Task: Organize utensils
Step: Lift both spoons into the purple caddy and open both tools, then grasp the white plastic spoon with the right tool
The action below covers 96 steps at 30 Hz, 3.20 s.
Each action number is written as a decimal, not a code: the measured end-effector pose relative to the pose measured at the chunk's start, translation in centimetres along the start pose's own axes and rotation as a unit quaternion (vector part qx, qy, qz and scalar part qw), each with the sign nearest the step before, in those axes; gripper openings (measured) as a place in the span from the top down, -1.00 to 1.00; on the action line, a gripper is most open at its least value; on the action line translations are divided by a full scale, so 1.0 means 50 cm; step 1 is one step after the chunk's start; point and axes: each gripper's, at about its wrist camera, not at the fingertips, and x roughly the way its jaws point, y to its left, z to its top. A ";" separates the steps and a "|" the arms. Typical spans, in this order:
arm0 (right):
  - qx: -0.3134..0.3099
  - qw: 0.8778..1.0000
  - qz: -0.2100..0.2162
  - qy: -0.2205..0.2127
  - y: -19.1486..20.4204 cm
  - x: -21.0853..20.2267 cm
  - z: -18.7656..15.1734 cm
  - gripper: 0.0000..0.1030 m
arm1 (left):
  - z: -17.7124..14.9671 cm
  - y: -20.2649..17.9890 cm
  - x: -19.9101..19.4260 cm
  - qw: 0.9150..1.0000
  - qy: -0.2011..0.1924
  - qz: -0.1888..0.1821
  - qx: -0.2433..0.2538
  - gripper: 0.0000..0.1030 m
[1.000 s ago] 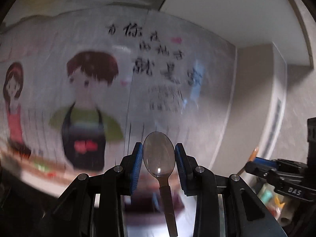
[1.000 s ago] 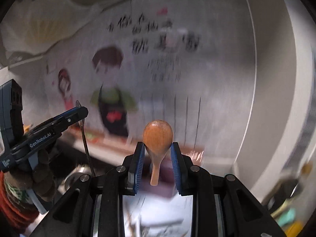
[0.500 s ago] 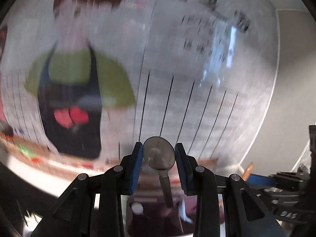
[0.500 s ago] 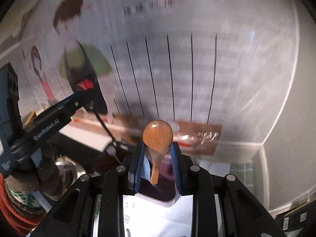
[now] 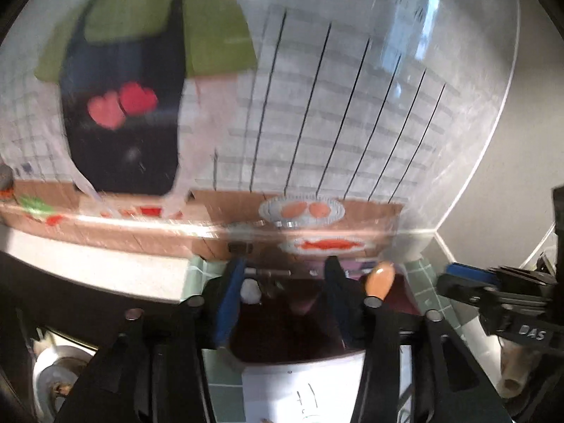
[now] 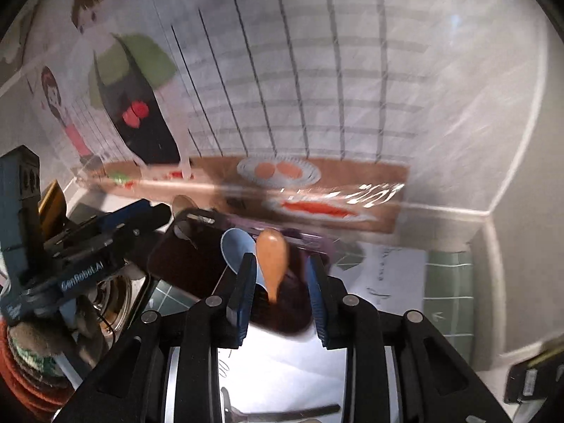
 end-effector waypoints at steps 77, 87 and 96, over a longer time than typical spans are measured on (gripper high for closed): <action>0.092 0.994 -0.036 0.045 -0.126 -0.188 -0.448 0.84 | -0.429 -0.180 -0.088 0.973 0.206 -0.091 0.044 0.32; 0.104 0.993 -0.041 0.041 -0.135 -0.197 -0.473 0.84 | -0.416 -0.153 -0.035 0.963 0.250 -0.094 0.034 0.50; 0.105 0.993 -0.038 0.047 -0.139 -0.178 -0.466 0.84 | -0.364 -0.117 0.033 0.969 0.242 -0.045 0.003 0.49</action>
